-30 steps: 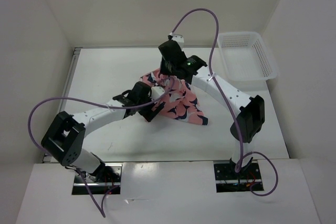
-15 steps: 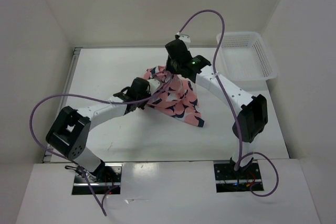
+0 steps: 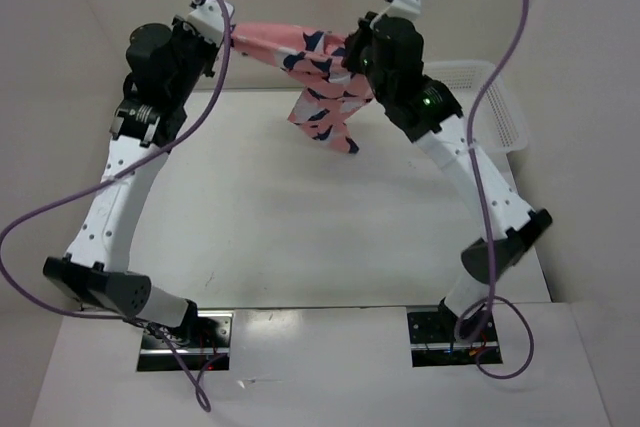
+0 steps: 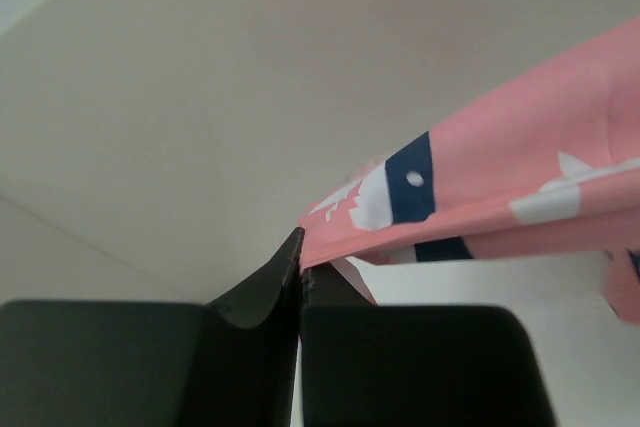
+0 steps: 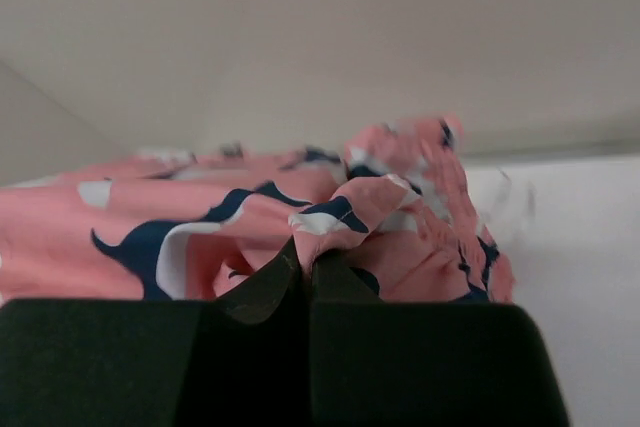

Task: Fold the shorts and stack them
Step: Flatten the shorts out

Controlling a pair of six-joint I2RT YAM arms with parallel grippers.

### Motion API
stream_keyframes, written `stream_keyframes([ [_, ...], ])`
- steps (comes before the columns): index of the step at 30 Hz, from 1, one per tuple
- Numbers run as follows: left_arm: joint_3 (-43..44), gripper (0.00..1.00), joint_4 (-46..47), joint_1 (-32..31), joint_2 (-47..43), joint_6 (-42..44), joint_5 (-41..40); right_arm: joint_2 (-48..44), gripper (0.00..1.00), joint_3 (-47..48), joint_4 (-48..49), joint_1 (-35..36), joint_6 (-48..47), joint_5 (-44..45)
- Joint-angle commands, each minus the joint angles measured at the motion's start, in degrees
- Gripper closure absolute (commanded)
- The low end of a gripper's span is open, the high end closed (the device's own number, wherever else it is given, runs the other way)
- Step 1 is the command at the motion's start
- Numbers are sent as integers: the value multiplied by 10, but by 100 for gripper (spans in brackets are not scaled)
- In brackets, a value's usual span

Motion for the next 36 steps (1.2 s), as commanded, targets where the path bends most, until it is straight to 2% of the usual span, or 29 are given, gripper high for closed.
stream_keyframes([
  [1,-66,100,-91,7,-28,61,-22,-109,99,-164,8,-13,14,69],
  [2,-141,100,-96,-7,-62,68,-22,-157,90,-207,8,-13,38,69],
  [3,-181,100,-96,-14,-79,73,-22,-180,84,-297,8,-13,87,54],
  [4,-220,100,-116,-21,-112,73,-22,-203,83,-345,8,-13,111,43],
  [5,-294,100,-125,-37,-125,73,-16,-245,72,-438,8,-13,135,13],
  [6,-329,100,-135,-46,-138,73,-5,-263,60,-482,14,-13,159,-4],
  [8,-393,100,-163,-73,-166,73,0,-297,47,-589,14,0,225,-58],
  [9,-444,100,-172,-80,-171,68,12,-304,41,-615,14,8,257,-66],
  [11,-480,100,-204,-91,-178,68,19,-315,33,-658,-13,41,276,-59],
  [14,-519,100,-227,-97,-184,77,19,-331,21,-664,-64,59,303,-21],
  [18,-532,100,-250,-97,-195,92,29,-349,17,-664,-75,59,311,26],
  [23,-547,99,-269,-107,-189,79,61,-257,9,-657,-47,53,341,26],
  [30,-569,98,-274,-113,-201,74,62,-144,6,-675,67,-3,398,-29],
  [33,-574,98,-263,-113,-201,69,67,-99,6,-659,73,-22,398,-47],
  [35,-574,98,-262,-113,-201,69,67,-81,12,-658,59,-28,405,-71],
  [36,-574,98,-262,-113,-201,69,67,-81,27,-667,59,-35,405,-82],
])
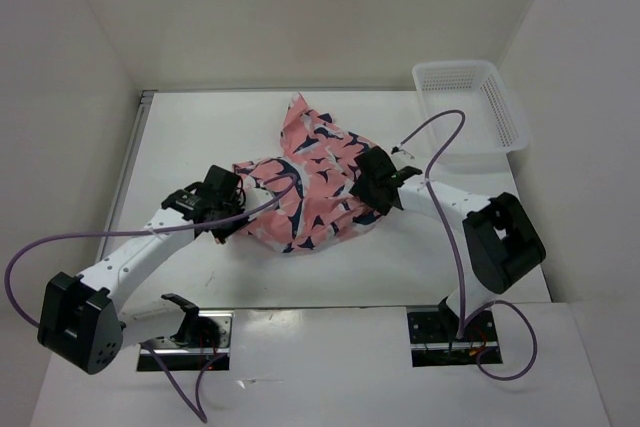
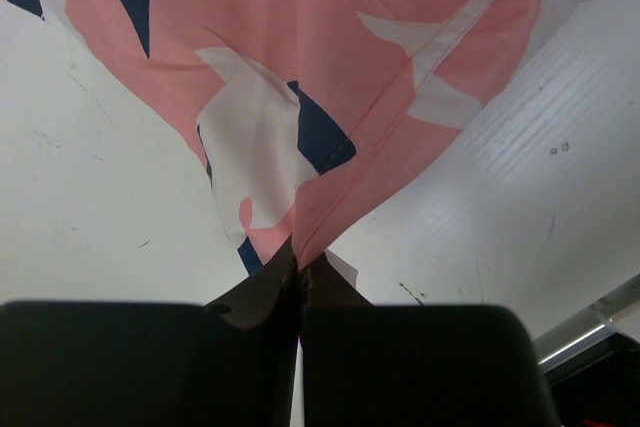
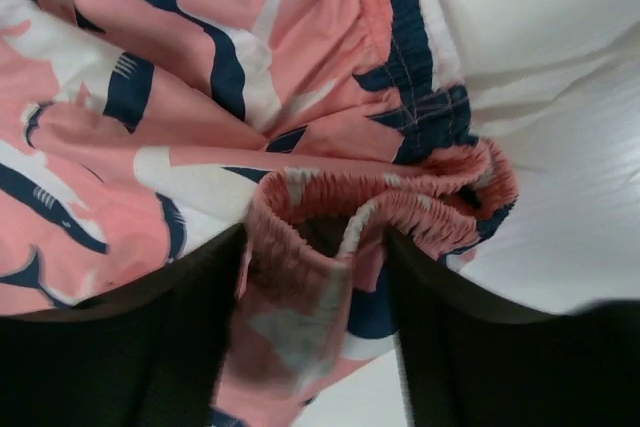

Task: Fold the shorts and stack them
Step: Flatten the shorts out

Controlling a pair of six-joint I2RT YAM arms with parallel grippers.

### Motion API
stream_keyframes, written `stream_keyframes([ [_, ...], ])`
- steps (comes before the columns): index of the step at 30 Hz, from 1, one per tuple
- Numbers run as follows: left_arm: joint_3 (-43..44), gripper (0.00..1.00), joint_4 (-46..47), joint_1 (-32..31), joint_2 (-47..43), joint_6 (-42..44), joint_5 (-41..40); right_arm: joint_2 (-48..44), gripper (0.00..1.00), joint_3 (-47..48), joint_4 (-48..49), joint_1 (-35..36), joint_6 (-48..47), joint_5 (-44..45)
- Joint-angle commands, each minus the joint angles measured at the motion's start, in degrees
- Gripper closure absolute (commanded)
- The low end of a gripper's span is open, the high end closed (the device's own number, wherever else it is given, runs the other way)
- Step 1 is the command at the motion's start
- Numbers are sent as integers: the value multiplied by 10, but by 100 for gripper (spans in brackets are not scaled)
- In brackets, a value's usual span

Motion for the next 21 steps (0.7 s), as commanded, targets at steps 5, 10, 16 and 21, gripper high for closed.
stream_keyframes([
  [5,-24,100,37,-2,-14,-37,-61,-68,100,-62,50,-31,26,-62],
  [10,66,100,149,68,66,-6,-169,-41,100,178,50,-74,-130,-62],
  [16,503,100,238,174,192,16,-194,-29,100,473,38,-113,-291,-13],
  [21,539,100,230,160,158,47,-174,-146,100,395,50,-113,-317,0],
])
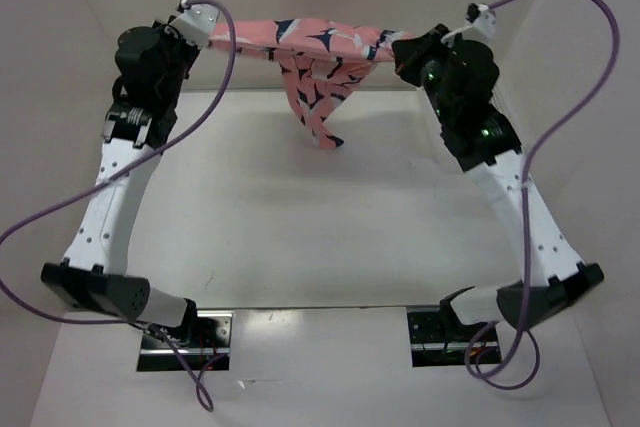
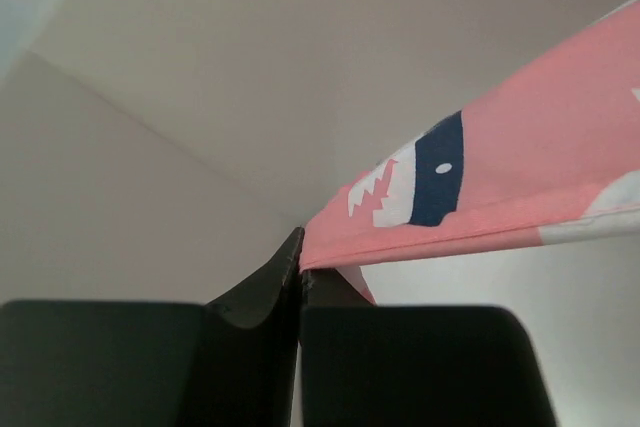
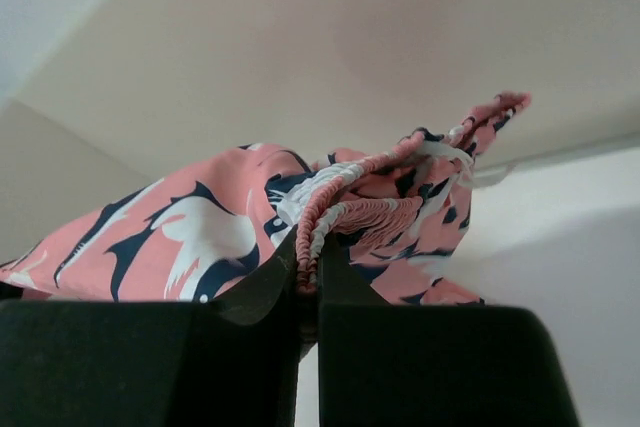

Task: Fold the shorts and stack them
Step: Flatten the shorts out

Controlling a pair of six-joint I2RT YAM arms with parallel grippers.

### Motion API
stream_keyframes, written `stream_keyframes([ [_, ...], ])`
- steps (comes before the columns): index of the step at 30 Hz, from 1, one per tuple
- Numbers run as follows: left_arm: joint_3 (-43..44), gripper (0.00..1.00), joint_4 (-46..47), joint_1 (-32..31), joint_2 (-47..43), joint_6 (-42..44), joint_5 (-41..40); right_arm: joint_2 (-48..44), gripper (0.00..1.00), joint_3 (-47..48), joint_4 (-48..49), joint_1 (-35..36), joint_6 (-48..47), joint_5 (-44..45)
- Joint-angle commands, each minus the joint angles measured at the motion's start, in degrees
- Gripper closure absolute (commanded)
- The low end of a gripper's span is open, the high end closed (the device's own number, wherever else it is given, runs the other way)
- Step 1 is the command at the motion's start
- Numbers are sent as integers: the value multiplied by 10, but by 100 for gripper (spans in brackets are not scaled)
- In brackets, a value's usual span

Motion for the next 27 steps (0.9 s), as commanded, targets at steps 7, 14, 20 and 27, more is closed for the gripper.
stream_keyframes([
  [7,-290,100,-80,-39,-192,59,-18,-223,100,-328,-46,-13,47,25],
  [14,-438,100,-265,-90,-296,-1,-17,-301,100,-455,-155,-8,115,0],
  [20,-492,100,-388,-90,-333,44,32,-307,100,-488,-222,-8,133,-56],
  [27,-484,87,-460,-90,-351,96,122,-295,100,-493,-276,32,168,-82],
])
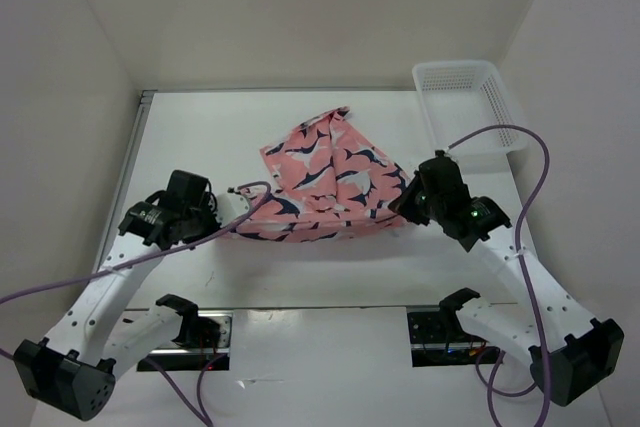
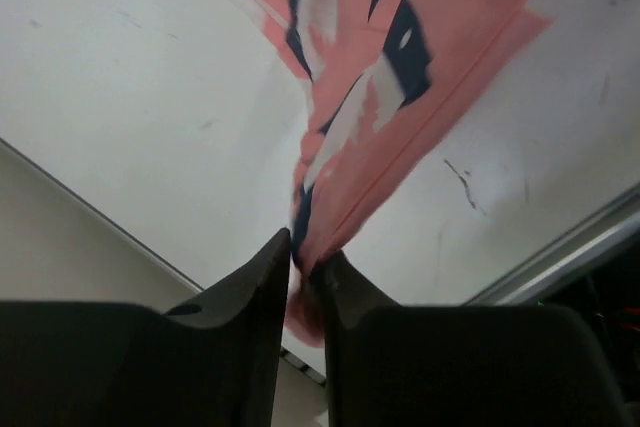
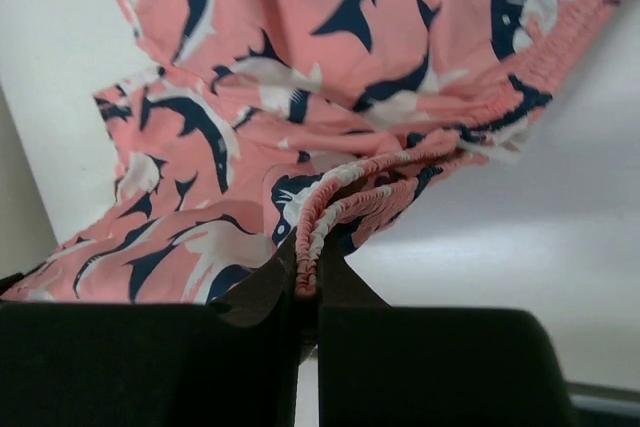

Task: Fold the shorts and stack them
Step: Flatten the shorts out

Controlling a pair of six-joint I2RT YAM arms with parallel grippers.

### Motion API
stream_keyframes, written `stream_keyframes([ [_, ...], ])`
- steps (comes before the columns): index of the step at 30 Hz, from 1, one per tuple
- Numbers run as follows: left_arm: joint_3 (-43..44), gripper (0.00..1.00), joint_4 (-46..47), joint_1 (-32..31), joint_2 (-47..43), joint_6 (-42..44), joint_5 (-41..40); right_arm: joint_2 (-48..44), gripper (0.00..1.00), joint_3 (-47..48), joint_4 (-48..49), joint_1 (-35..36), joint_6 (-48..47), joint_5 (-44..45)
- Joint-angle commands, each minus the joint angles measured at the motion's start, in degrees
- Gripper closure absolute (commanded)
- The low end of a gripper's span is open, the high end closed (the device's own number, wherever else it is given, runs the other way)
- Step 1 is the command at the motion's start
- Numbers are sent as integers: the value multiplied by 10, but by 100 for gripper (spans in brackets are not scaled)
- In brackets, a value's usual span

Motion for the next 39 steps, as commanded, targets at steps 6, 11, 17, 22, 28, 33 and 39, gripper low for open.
stream_keyframes([
  [6,50,41,-124,9,-59,160,67,-35,51,24,-160,23,54,-19],
  [11,55,17,11,9,-72,138,11,-83,35,118,-241,23,74,1],
  [17,168,13,238,9,250,-54,-19,89,39,174,-151,23,-17,107],
  [22,436,4,247,14,551,-166,-1,204,62,118,22,28,-42,156],
  [28,653,0,253,3,748,-157,13,400,87,149,75,66,-48,200],
  [33,734,0,198,9,859,-157,24,475,88,148,104,66,-41,220],
  [39,654,0,214,22,835,-176,145,588,76,191,104,43,-41,199],
])
